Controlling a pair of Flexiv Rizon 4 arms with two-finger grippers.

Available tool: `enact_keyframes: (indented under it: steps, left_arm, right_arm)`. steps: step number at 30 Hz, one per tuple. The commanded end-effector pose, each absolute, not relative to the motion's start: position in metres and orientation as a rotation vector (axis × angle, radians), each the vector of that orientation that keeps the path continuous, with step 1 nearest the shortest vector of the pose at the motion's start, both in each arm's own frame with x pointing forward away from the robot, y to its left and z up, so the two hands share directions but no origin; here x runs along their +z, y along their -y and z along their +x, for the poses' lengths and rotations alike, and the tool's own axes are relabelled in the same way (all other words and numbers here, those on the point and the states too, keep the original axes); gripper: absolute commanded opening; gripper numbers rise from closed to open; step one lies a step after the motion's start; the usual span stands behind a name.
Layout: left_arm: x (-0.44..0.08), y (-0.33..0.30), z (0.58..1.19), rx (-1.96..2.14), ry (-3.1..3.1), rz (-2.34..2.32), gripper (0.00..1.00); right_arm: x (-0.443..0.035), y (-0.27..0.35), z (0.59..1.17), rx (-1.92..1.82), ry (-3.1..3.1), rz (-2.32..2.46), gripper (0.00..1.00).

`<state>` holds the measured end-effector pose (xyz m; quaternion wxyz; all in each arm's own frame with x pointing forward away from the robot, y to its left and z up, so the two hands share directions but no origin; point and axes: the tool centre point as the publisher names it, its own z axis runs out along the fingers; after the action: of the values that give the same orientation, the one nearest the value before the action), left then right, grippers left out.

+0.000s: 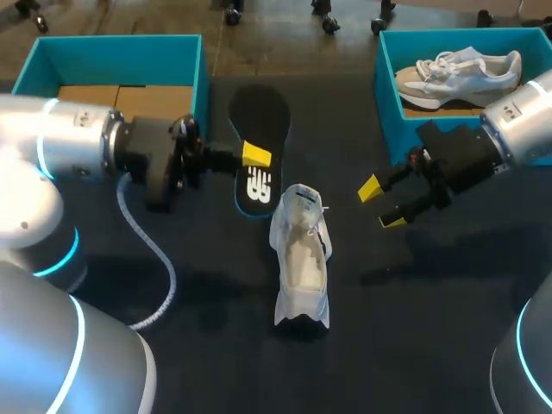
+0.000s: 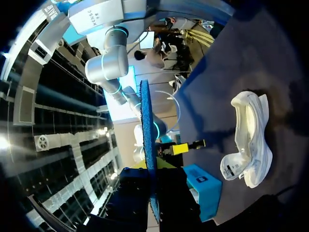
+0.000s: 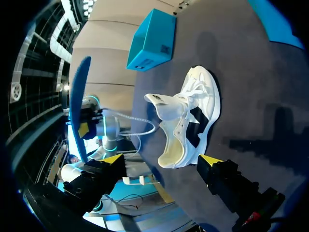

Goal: Take the shoe out of the shoebox, open the shoe tongue, remove and reinsert the insole, then place the shoe into the shoebox

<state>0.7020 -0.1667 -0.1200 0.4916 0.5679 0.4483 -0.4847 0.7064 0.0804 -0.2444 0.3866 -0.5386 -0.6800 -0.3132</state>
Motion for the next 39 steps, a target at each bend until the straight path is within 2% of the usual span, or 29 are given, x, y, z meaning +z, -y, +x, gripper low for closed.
enact_keyframes:
  steps: [1,7,18,28,39]
  left_arm:
    - [-0.125,0.168,0.698,-1.179,-1.075,1.353,0.0]
    - [-0.128,0.17,0.697,-1.156,-1.063,1.376,0.0]
    - [-0.159,0.185,0.691,-1.093,-1.09,1.391,0.0]
    - [-0.159,0.185,0.691,-1.093,-1.09,1.391,0.0]
    - [-0.182,0.199,0.694,-1.13,-1.118,1.369,0.0]
  right_arm:
    - [-0.245,-0.081,0.707,-0.797,1.731,-1.371,1.0]
    - [-0.245,-0.081,0.707,-0.797,1.731,-1.371,1.0]
    - [-0.22,-0.096,0.726,-1.088,1.629,-1.416,1.0]
    - [-0.217,-0.096,0.727,-1.057,1.641,-1.472,1.0]
    - [-0.206,-0.123,0.748,-1.107,1.633,-1.405,1.0]
